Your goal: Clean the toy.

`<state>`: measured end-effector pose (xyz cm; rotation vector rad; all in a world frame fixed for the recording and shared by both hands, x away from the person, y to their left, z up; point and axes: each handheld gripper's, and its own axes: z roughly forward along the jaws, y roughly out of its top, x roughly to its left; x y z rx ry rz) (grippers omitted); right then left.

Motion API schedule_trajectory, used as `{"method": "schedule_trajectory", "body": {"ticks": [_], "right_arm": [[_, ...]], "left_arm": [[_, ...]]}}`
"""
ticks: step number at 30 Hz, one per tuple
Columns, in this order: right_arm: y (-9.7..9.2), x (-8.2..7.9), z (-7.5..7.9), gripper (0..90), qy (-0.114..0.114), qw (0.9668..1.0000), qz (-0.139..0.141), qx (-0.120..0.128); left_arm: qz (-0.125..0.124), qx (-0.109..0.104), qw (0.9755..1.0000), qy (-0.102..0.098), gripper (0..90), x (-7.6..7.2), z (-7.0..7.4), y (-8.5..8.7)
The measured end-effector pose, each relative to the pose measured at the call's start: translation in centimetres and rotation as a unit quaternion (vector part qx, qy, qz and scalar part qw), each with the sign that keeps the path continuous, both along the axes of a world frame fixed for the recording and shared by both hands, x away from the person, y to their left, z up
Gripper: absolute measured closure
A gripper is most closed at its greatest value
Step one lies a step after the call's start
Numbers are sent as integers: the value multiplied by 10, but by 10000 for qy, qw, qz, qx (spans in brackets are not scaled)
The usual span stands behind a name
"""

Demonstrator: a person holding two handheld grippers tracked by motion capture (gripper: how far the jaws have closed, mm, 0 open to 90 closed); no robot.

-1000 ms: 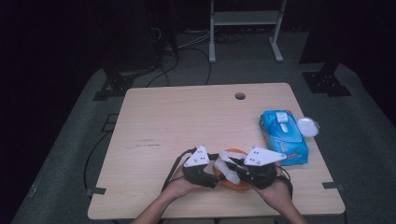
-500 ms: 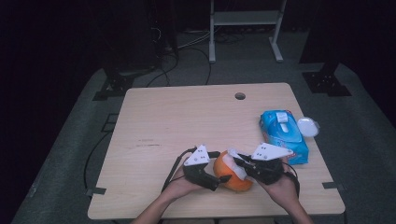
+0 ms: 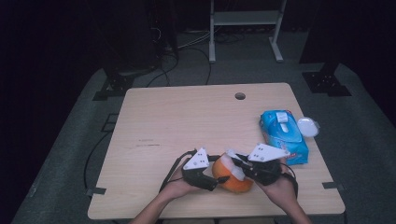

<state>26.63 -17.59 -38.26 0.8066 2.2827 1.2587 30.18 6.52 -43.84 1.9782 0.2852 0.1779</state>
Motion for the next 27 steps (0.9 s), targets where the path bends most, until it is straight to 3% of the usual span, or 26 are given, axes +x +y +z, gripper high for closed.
{"method": "schedule_trajectory", "body": {"ticks": [3, 7, 10, 15, 18, 20, 23, 25, 27], "right_arm": [[-8, 4, -6, 812, 165, 9997, -51, 155], [3, 2, -9, 812, 235, 9993, 144, 245], [14, -1, -10, 810, 179, 9992, 306, 170], [6, 2, -12, 809, 178, 9997, 140, -11], [-6, 7, -19, 809, 357, 9993, -46, 70], [-9, 9, -22, 809, 494, 9985, -46, 244], [-2, 7, -22, 809, 483, 9982, 69, 344], [3, 5, -21, 808, 486, 9981, 167, 341], [4, 5, -22, 809, 485, 9981, 196, 328]], "left_arm": [[-2, -20, 9999, 127, 200, 2, 2, 0], [36, -293, 9996, 30, 109, 0, 8, -3], [43, -55, 9999, -76, 167, -1, 5, -3], [161, -51, 9994, 301, 179, 10, -2, 11], [191, -126, 9985, 501, 162, 14, -4, 17], [201, -154, 9988, 423, 117, 13, -1, 14], [93, -188, 9995, 243, 111, 8, 2, 7], [38, -2, 9999, 108, 175, 6, 0, 6], [-8, 69, 9998, 171, 240, 8, -1, 11]]}}
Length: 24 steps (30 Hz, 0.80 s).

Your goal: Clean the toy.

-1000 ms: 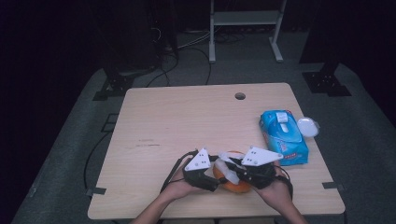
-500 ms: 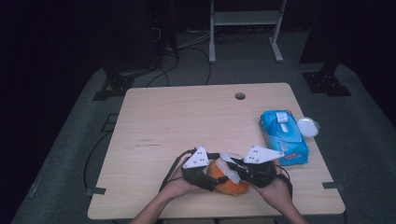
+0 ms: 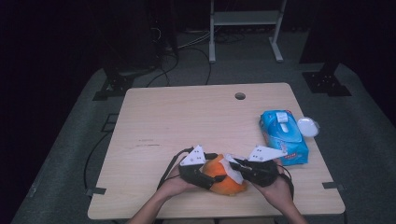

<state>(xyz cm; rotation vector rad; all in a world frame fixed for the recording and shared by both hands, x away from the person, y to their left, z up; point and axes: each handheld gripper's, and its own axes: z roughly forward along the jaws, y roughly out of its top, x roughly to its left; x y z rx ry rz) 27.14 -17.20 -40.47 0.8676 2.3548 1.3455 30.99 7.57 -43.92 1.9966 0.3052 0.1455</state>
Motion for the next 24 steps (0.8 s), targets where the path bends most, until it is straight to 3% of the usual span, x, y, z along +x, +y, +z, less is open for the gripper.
{"method": "schedule_trajectory", "body": {"ticks": [2, 6, 10, 13, 16, 19, 21, 24], "right_arm": [[-3, 2, -2, 809, 64, 10000, -5, 54], [-9, 5, -8, 809, 82, 9999, -138, -64], [-15, 6, -8, 808, 167, 9995, -263, 72], [-10, 1, -3, 804, 79, 9998, -99, 138], [-6, 1, -6, 803, 87, 10000, -22, 34], [-11, 5, -11, 803, 200, 9997, -98, -61], [-17, 8, -14, 803, 323, 9993, -172, -32], [-17, 5, -10, 799, 286, 9994, -163, 112]], "left_arm": [[27, 7, 10000, 90, 266, 3, -2, 5], [96, -46, 9996, 246, 274, 9, -6, 13], [186, -84, 9990, 396, 279, 14, -10, 20], [227, -106, 9984, 503, 292, 18, -12, 27], [237, -150, 9979, 586, 295, 20, -14, 30], [250, -174, 9977, 606, 295, 20, -14, 30], [239, -193, 9977, 605, 293, 21, -15, 31], [276, -221, 9974, 633, 286, 21, -16, 32]]}}
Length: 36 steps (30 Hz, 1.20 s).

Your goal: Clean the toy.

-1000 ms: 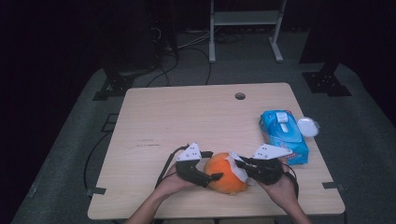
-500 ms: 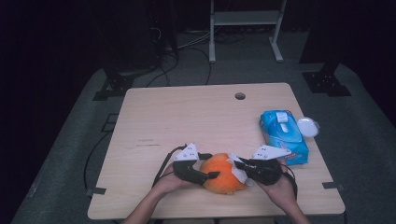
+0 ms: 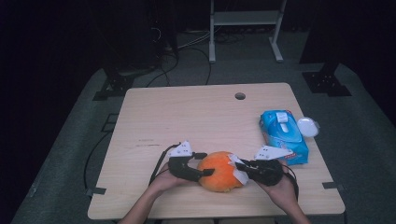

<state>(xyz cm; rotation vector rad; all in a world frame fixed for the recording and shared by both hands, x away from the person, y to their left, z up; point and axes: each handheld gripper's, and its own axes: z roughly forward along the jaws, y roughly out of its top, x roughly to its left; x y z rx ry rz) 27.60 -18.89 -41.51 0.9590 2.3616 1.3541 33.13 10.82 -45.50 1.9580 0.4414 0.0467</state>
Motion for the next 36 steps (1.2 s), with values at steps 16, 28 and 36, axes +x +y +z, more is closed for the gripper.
{"method": "schedule_trajectory", "body": {"ticks": [16, 28, 36], "right_arm": [[8, -3, 7, 814, -138, 9995, 297, -4], [4, 1, 2, 812, -21, 9998, 172, -21], [14, -1, 5, 813, -116, 9992, 381, -43]], "left_arm": [[-33, -59, 10000, -15, 283, -1, -2, 0], [-5, -49, 9999, -92, 261, -3, -1, -5], [-68, 11, 9997, -227, 260, -7, 0, -9]]}}
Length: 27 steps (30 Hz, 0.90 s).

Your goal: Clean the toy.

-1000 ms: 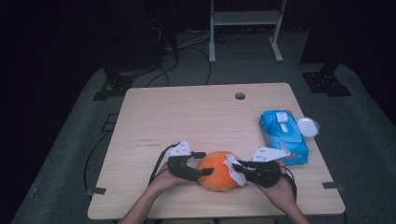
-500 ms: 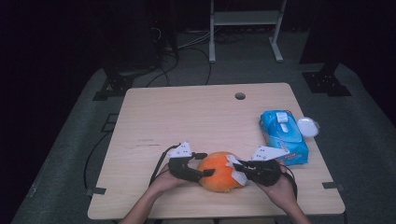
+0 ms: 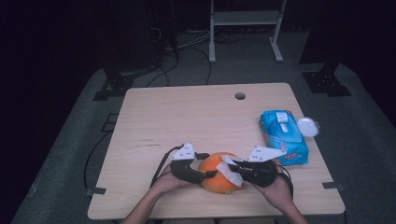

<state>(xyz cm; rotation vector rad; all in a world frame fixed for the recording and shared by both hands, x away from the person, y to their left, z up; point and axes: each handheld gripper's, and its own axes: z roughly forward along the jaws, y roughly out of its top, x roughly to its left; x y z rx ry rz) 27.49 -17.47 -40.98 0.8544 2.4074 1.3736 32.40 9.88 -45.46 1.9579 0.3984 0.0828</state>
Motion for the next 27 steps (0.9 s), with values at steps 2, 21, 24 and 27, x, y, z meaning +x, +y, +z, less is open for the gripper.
{"method": "schedule_trajectory", "body": {"ticks": [2, 21, 24, 27], "right_arm": [[-6, 4, -3, 813, 48, 9999, -92, -12], [0, 6, 0, 811, 25, 9999, -92, 74], [-2, 8, -2, 811, 108, 9998, -87, 151], [-4, 11, -4, 810, 155, 9997, -87, 153]], "left_arm": [[7, 20, 10000, -4, 259, -1, 1, -1], [-43, 230, 9996, -163, 238, -5, 5, -8], [-41, 178, 9998, -128, 237, -4, 4, -7], [-42, 199, 9997, -151, 238, -5, 5, -8]]}}
